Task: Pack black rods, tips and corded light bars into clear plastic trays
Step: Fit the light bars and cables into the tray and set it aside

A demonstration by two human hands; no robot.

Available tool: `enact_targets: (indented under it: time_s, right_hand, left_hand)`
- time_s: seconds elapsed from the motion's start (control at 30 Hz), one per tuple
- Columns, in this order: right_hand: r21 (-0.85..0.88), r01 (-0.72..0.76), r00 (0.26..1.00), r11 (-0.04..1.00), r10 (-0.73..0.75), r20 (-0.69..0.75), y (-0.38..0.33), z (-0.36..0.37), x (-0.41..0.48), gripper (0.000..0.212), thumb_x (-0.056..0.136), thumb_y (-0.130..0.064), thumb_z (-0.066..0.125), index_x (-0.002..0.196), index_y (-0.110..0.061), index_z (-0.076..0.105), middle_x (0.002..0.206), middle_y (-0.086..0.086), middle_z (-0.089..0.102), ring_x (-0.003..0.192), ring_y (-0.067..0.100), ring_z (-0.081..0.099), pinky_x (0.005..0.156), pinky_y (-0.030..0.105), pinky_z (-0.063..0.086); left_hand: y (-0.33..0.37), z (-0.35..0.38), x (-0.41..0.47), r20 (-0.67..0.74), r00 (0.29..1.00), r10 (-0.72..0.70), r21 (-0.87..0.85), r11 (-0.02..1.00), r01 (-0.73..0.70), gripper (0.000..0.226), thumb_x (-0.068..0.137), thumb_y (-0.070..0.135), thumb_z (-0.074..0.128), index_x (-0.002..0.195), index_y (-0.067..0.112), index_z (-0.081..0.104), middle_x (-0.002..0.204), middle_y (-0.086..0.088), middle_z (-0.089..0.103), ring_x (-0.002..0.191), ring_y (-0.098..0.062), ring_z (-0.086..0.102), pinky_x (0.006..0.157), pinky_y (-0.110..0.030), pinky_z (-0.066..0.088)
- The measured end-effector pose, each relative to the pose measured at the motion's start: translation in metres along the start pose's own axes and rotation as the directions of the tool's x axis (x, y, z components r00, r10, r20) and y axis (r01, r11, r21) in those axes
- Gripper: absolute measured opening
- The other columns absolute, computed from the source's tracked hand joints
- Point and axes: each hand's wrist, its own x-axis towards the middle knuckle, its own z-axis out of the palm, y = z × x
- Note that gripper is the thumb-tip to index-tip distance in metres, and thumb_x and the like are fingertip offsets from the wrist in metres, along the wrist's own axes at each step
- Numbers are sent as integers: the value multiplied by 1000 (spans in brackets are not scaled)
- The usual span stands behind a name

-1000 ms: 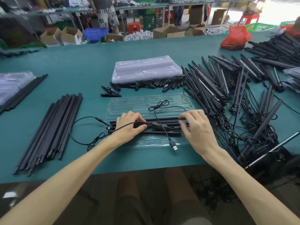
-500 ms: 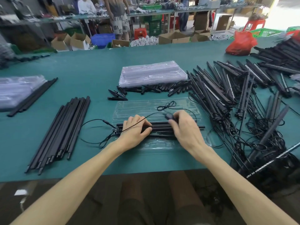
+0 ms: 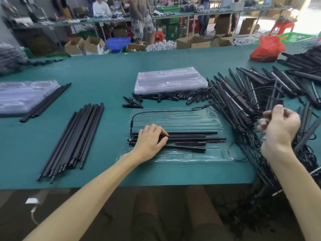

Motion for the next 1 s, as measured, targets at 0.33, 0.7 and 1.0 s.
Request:
enact_targets:
  time_s: [0.33,0.7,1.0]
  right_hand:
    - [27,21,998,999,-19,-62,7,-8,3,23,102,-30,46,112,-9,44,79,-2,62,51,4,54,46,21,45]
    - [-86,92,984,992,-78,158,18,13,-22,7,105,-27,46,99,-23,47,80,0,64,49,6,56,41,19,41]
    - [-111,62,980,992,-40,196,30,17,-31,20,105,-26,47,114,-8,48,81,2,65,49,6,56,42,19,41]
  left_hand:
    - [9,-6,-21,-15,995,102,89,991,-100,42,104,42,46,137,18,55,127,2,54,121,-19,46,107,-35,32]
    - [1,-35,-10,72,975,208,186,958,-218,35,104,32,52,133,12,57,122,-5,59,114,-23,50,98,-37,41]
    - [12,-58,8,-13,946,325,280,909,-309,21,104,12,50,122,5,60,109,-11,62,100,-27,59,86,-42,50]
